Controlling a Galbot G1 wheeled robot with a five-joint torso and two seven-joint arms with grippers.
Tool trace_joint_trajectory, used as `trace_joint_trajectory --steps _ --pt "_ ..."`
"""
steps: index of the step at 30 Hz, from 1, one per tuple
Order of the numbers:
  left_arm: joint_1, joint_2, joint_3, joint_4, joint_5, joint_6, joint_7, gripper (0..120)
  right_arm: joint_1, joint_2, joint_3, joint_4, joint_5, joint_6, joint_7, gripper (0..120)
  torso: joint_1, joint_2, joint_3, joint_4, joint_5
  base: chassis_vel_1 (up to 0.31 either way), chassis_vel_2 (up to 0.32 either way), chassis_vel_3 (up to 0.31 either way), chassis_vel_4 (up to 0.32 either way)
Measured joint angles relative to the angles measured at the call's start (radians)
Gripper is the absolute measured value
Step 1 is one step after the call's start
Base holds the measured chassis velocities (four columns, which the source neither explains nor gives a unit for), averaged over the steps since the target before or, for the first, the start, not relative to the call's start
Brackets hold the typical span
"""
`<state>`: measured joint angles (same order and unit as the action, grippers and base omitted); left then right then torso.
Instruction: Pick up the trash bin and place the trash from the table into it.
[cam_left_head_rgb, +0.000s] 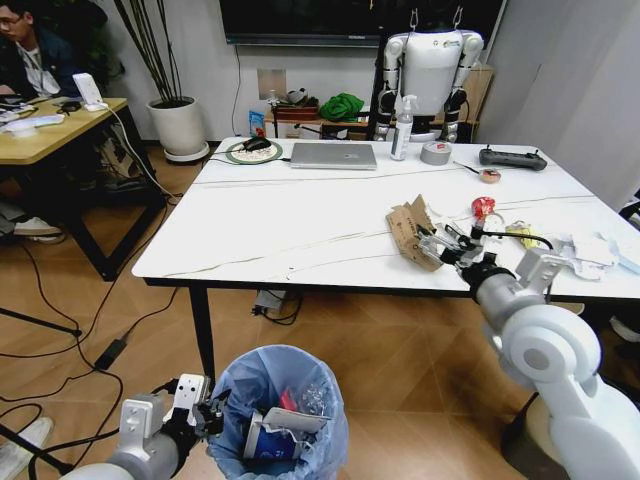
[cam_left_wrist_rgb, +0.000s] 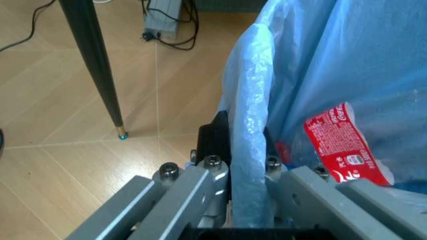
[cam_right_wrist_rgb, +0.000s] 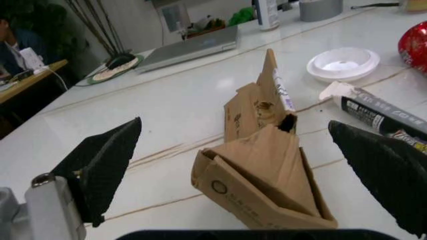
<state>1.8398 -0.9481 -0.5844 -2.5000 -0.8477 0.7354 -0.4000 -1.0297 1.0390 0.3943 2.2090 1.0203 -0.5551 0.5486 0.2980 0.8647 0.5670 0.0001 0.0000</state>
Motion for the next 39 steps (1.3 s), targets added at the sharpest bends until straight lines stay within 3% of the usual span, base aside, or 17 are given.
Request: trace_joint_trajectory --steps 15,32,39 --pt "-0.021 0.004 -0.01 0.0 -0.022 0.0 -0.004 0 0.065 0.037 -0.082 -0.121 -0.048 -0.018 0.026 100 0.0 0.0 0.0 -0.0001 0.0 0.0 0.0 0.0 0.0" --pt "-0.031 0.006 -0.01 0.0 -0.031 0.0 -0.005 0 0.032 0.007 -0.053 -0.107 -0.102 -0.006 0.009 40 0.0 0.0 0.0 -0.0001 0.0001 0.0 0.0 0.0 0.0" --pt "-0.029 0.001 -0.008 0.0 -0.031 0.0 -0.005 0 0.002 -0.042 -0.023 -0.007 -0.089 0.006 -0.015 26 0.0 0.0 0.0 -0.0001 0.0001 0.0 0.0 0.0 0.0"
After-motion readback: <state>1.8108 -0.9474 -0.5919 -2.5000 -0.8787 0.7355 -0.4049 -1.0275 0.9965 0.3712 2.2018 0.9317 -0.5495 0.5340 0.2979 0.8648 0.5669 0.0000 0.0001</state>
